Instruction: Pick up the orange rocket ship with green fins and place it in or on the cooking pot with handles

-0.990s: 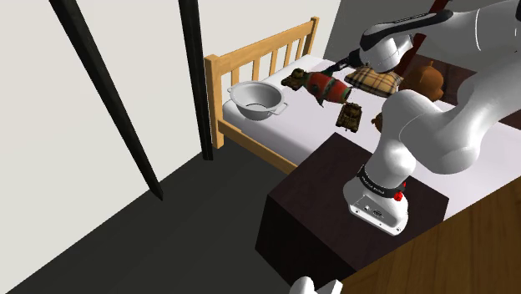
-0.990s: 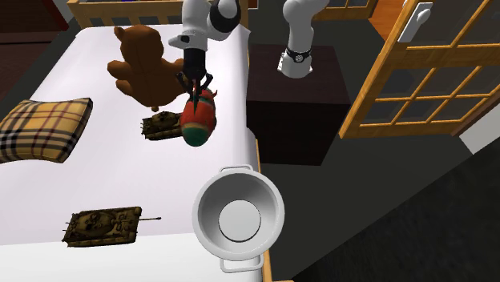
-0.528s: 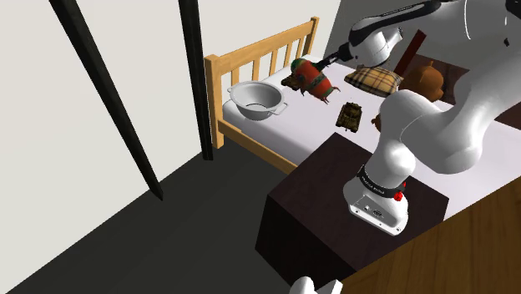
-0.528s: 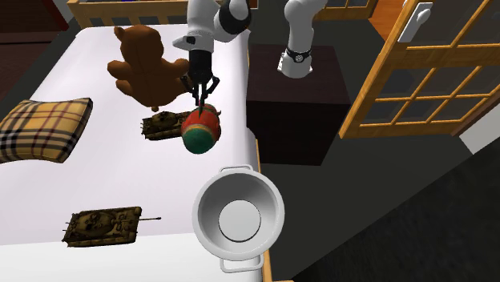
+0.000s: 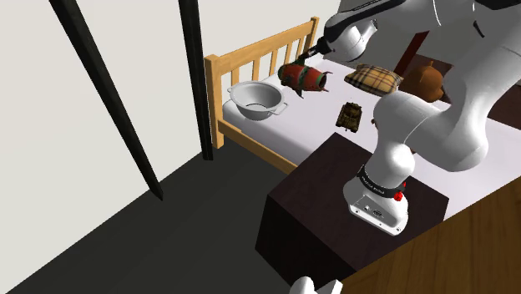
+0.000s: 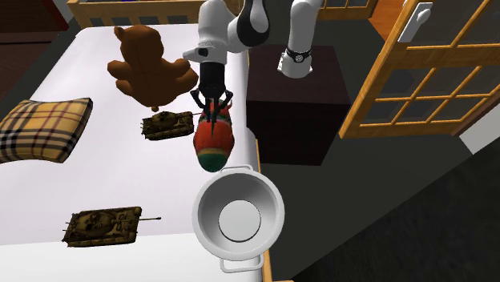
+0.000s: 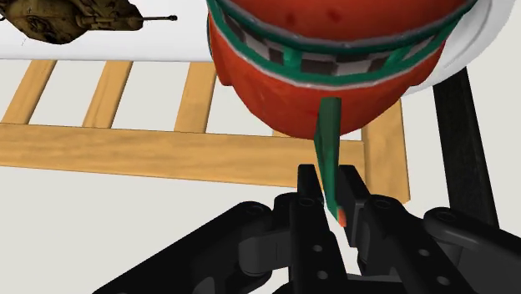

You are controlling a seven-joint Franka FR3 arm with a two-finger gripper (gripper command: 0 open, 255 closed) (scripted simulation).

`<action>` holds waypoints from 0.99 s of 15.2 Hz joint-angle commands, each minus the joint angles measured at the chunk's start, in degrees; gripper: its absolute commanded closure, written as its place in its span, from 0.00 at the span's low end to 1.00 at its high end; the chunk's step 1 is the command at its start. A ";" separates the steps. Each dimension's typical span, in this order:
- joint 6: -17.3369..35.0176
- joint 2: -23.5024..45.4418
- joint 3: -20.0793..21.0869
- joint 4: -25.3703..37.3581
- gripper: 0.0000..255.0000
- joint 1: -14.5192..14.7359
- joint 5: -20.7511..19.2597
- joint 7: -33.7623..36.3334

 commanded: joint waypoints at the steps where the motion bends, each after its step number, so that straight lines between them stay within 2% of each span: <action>1: 1.51 1.50 -1.72 1.00 1.00 4.96 1.16 1.97; 4: 2.39 3.42 -6.28 3.96 1.00 13.77 2.73 4.78; 9: 2.63 5.82 -16.25 9.78 1.00 29.67 4.73 9.52; 15: 6.26 1.94 -18.98 9.48 1.00 32.28 3.72 8.09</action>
